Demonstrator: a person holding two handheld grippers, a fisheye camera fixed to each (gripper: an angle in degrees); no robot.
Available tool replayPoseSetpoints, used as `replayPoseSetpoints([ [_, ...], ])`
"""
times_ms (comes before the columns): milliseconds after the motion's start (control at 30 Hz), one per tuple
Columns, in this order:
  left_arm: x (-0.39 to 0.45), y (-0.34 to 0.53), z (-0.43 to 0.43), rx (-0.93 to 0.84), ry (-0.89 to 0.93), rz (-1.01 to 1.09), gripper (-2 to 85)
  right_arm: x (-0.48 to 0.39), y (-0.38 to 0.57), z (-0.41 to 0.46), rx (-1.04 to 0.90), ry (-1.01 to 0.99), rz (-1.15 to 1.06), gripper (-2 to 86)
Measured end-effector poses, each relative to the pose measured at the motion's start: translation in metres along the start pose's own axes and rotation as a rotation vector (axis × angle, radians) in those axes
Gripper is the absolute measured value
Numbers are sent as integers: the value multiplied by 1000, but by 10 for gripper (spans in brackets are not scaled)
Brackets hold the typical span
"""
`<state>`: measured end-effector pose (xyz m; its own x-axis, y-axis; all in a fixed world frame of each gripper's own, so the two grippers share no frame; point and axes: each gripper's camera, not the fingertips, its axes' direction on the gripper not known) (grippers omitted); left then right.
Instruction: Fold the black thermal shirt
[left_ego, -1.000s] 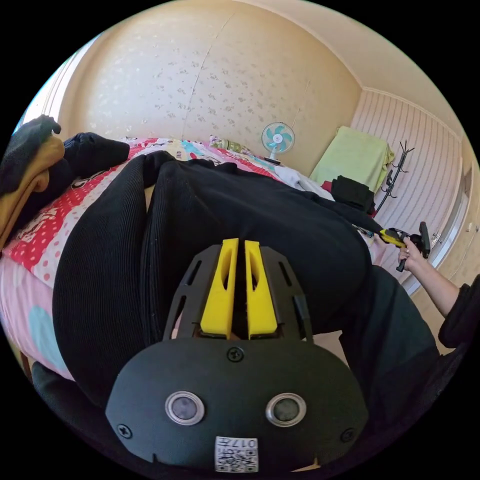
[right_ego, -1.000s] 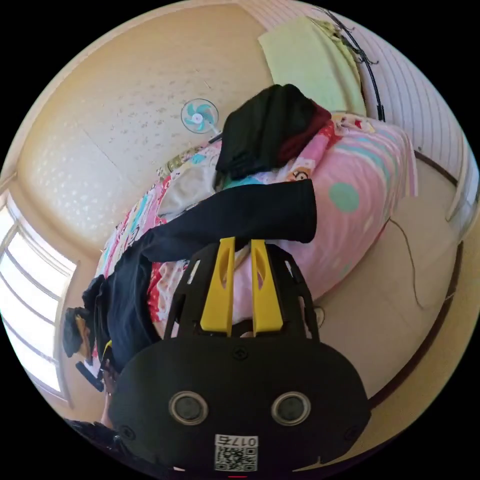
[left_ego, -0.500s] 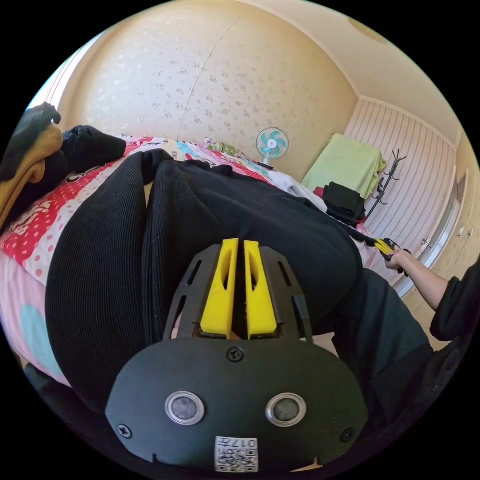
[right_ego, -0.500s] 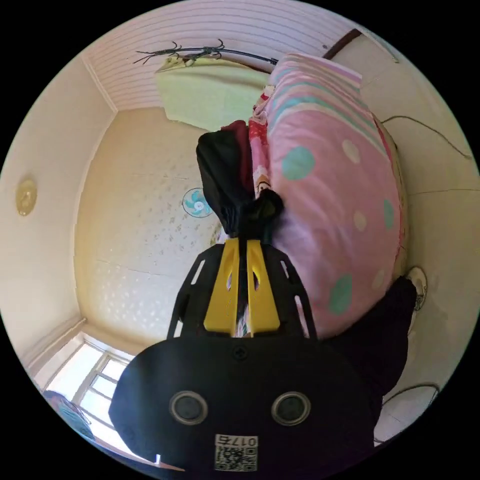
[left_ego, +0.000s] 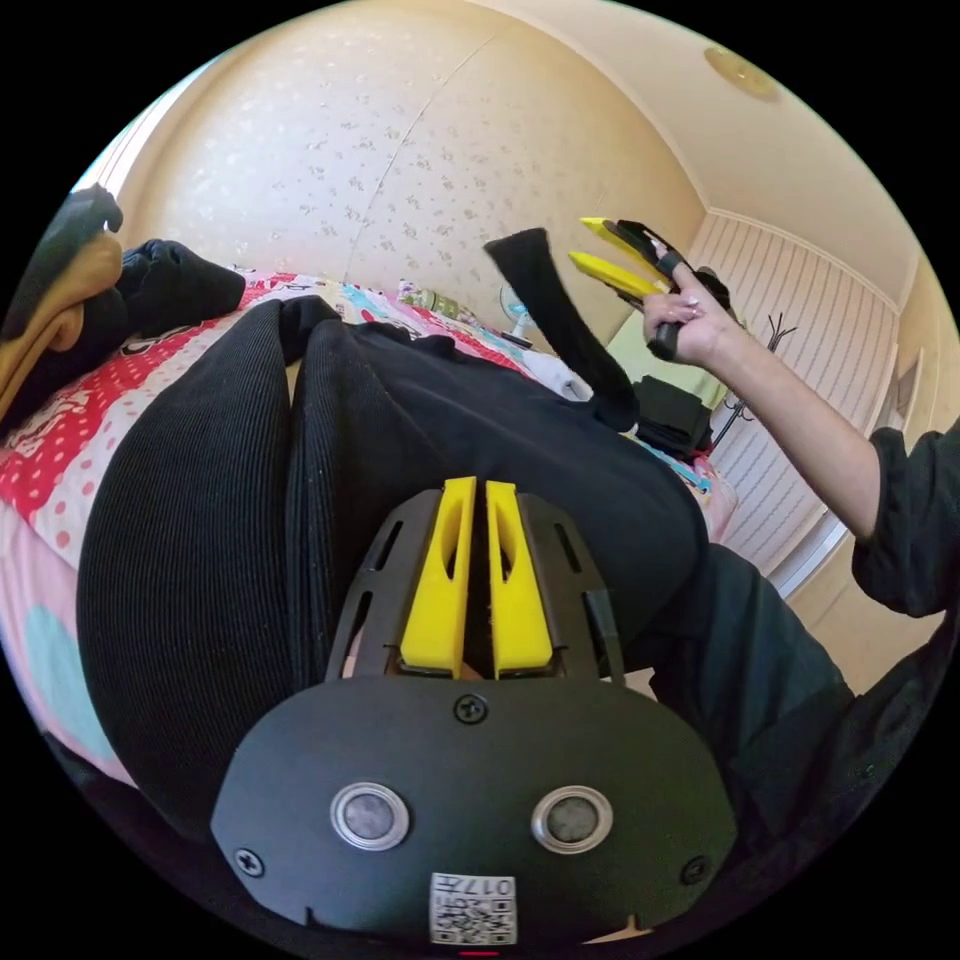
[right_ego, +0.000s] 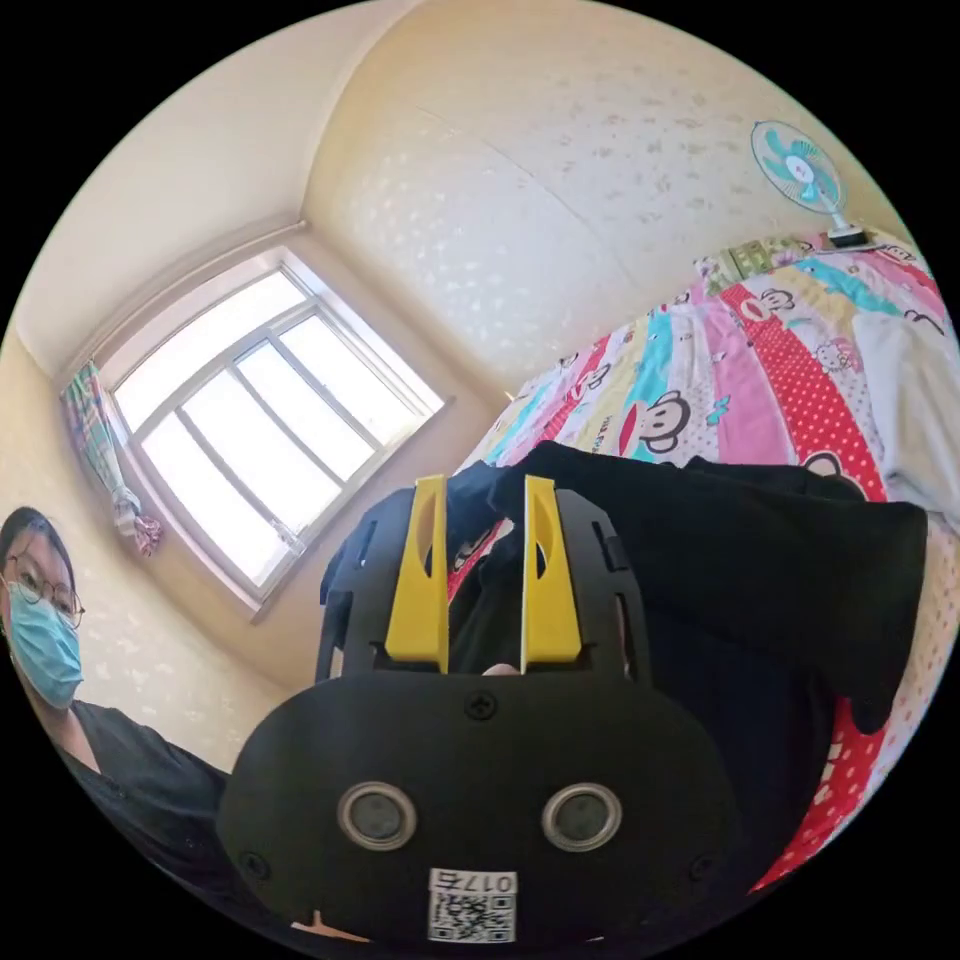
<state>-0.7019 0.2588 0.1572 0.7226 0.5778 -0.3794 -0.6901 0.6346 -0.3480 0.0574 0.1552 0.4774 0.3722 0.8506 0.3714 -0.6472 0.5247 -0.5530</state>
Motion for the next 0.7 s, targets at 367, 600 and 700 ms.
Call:
replayPoseSetpoints([
  [367, -12, -7, 4, 11, 72, -24, 17, 32, 44, -2, 59, 660, -85, 115],
  [600, -10, -15, 7, 7, 67, -31, 24, 100, 52, 34, -217, 742, 160, 80],
  [700, -4, -17, 6, 27, 36, -7, 33, 68, 83, 22, -77, 681, 67, 74],
])
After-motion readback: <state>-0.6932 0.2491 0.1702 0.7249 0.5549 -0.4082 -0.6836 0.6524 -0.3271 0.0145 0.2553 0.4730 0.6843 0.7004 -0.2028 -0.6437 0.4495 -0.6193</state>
